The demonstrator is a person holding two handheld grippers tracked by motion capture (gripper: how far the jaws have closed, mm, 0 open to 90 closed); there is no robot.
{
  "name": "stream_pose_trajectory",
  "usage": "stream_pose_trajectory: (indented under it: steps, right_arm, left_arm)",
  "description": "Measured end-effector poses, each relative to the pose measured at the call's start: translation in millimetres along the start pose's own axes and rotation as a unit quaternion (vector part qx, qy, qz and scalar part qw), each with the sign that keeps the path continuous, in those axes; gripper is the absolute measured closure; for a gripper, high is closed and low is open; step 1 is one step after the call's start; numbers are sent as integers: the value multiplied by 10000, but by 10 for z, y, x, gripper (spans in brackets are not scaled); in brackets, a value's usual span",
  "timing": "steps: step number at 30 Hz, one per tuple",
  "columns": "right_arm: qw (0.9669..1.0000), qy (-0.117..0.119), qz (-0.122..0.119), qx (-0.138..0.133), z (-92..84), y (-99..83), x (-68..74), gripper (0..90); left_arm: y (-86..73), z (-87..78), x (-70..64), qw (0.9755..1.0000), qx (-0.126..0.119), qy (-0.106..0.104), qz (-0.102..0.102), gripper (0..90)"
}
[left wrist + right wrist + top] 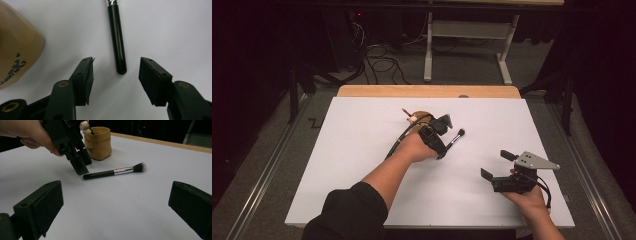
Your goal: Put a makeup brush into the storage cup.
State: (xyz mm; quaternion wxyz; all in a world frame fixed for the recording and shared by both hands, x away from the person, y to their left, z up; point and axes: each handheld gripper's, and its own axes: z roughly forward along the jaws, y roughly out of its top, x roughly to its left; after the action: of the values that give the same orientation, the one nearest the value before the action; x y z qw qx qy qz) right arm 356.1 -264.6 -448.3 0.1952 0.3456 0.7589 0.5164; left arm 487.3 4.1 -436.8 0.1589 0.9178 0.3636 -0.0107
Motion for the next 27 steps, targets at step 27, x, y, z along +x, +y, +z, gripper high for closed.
stream_pose_trajectory:
  steps: [27]
  right_arm:
    - [10000,18,-38,20,14,-3,-6,3]
  left_arm:
    - [110,132,-56,9998,121,109,-115,731]
